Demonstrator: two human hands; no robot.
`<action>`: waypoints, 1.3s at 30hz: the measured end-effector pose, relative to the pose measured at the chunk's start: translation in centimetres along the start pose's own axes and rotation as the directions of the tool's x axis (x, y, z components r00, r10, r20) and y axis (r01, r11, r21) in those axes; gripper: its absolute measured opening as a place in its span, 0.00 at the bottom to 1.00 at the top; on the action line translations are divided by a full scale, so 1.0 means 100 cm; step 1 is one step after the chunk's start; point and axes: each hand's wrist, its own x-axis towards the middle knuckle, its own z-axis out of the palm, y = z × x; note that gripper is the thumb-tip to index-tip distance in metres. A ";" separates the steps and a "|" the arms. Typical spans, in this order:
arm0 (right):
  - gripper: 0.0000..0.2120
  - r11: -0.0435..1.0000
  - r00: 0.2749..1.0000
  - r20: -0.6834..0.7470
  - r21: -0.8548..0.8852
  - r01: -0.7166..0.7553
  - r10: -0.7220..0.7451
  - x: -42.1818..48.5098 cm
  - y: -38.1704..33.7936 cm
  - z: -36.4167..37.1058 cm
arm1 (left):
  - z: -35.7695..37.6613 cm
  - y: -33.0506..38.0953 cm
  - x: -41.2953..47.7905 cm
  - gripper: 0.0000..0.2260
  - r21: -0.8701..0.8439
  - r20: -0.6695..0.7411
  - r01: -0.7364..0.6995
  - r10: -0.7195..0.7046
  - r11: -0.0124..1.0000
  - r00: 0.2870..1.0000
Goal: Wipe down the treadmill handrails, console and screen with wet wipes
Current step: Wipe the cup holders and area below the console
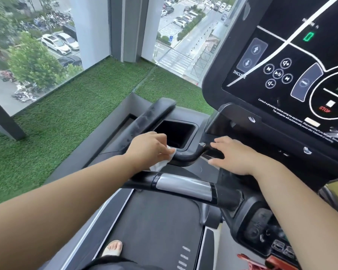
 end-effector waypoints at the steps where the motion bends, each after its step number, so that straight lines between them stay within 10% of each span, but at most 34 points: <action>1: 0.32 1.000 1.000 -0.003 0.010 -0.002 0.002 -0.001 -0.001 0.001 | -0.001 0.000 0.000 0.12 -0.001 0.005 -0.009 0.009 1.000 1.000; 39: 0.29 0.996 0.999 -0.019 0.079 0.041 -0.040 0.003 0.006 -0.004 | 0.010 0.031 0.024 0.13 -0.013 0.134 0.022 -0.020 1.000 0.991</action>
